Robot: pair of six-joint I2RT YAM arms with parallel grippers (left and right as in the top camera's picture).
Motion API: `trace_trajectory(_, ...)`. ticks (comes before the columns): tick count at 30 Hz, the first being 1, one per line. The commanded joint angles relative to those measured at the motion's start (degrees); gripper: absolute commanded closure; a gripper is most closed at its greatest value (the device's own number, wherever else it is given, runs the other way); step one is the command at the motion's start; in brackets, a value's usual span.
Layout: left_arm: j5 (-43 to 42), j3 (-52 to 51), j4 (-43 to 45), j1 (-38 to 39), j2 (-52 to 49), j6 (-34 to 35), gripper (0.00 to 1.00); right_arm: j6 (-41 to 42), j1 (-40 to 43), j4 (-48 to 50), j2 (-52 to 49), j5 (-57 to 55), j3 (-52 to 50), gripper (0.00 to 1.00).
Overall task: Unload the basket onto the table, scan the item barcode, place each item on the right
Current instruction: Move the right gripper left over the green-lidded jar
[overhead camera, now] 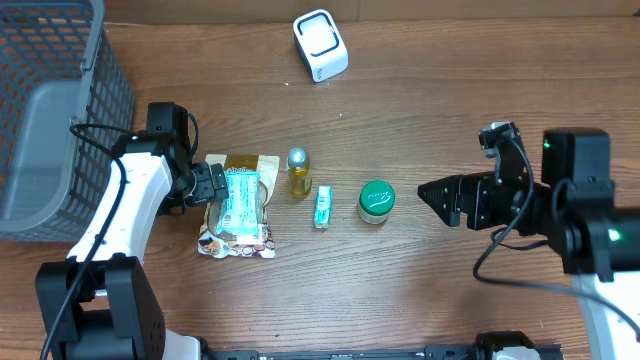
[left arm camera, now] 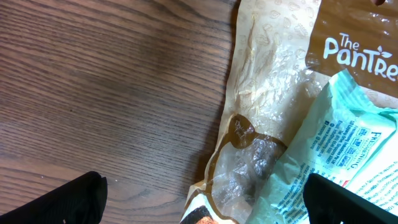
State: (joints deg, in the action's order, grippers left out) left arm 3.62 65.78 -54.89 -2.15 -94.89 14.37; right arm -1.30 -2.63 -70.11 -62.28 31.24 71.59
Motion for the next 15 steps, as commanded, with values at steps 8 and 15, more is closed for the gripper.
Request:
trace_trajectory(8,-0.48,1.14,-0.11,-0.22,-0.24,-0.66,0.00,9.75,-3.41,-2.23,-8.61,-11.21,1.33,0.29)
trace_trajectory(15,-0.48,1.14,-0.13,-0.22,-0.24,-0.66,0.01,18.93,-11.98,-0.44,-12.26,-22.16,1.33,0.22)
